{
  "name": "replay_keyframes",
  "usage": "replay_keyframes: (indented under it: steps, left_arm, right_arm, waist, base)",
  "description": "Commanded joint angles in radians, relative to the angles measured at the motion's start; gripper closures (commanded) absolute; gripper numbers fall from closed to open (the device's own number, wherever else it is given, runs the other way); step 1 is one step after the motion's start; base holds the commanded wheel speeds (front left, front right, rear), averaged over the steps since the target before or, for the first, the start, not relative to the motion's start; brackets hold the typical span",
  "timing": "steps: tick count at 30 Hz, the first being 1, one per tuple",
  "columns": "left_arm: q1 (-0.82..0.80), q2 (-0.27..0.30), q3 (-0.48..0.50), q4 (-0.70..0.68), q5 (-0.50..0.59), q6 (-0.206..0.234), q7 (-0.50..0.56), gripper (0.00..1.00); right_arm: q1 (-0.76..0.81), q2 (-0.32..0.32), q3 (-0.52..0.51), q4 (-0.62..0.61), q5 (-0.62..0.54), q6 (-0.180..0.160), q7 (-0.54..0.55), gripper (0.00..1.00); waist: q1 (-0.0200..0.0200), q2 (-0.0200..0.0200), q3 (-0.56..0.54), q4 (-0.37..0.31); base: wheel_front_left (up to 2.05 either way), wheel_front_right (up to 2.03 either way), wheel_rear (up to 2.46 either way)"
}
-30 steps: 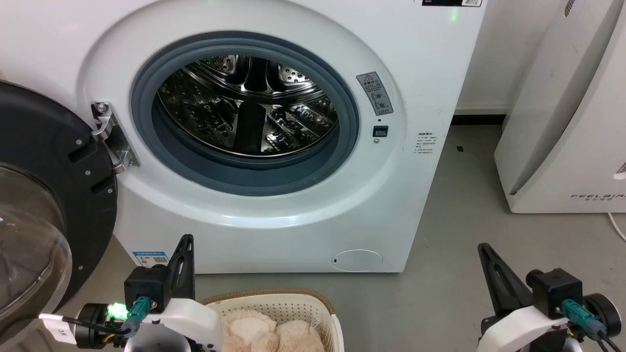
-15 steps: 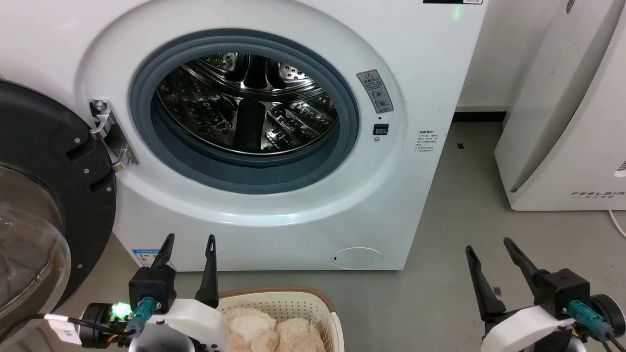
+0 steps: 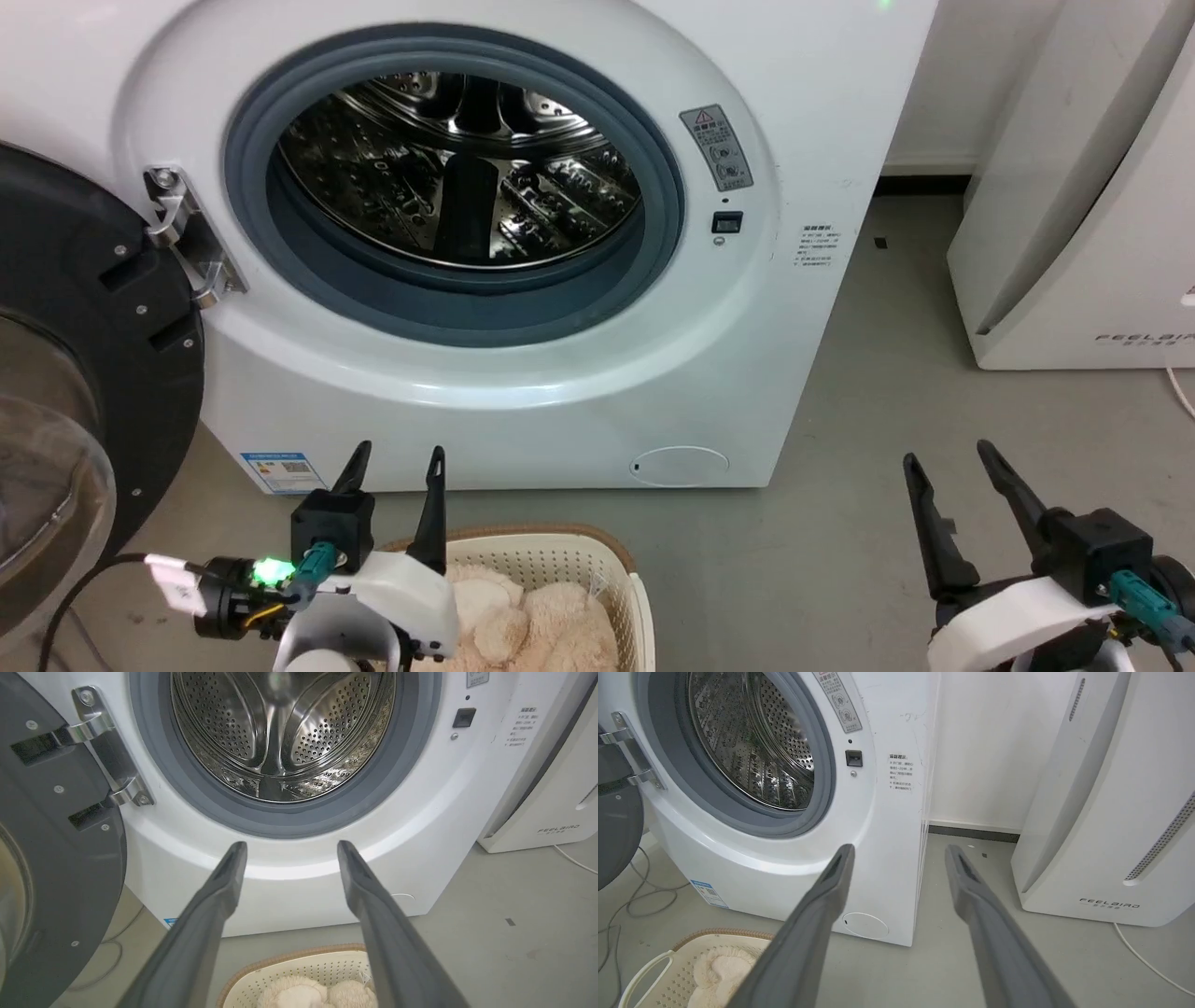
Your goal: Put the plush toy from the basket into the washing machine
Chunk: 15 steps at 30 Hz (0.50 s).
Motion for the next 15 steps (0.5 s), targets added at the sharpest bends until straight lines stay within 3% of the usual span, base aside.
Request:
replay_keyframes:
  steps: [1,15]
  left_arm:
    - [-0.026,0.001,-0.008,0.029,-0.009,-0.005,-0.009,0.0]
    - [-0.138,0.002,-0.05,0.25,-0.038,-0.034,0.043,0.0]
  right_arm:
    - [-0.025,0.0,-0.006,-0.006,0.015,0.0,-0.009,0.0]
    - [-0.075,0.0,-0.024,-0.019,0.046,0.0,-0.039,0.0]
  waist:
    - [-0.0001,0.0,0.01,-0.003]
    - [-0.0001,0.0,0.117,-0.023]
  base:
    - [0.0,0.0,0.0]
    - [0.0,0.0,0.0]
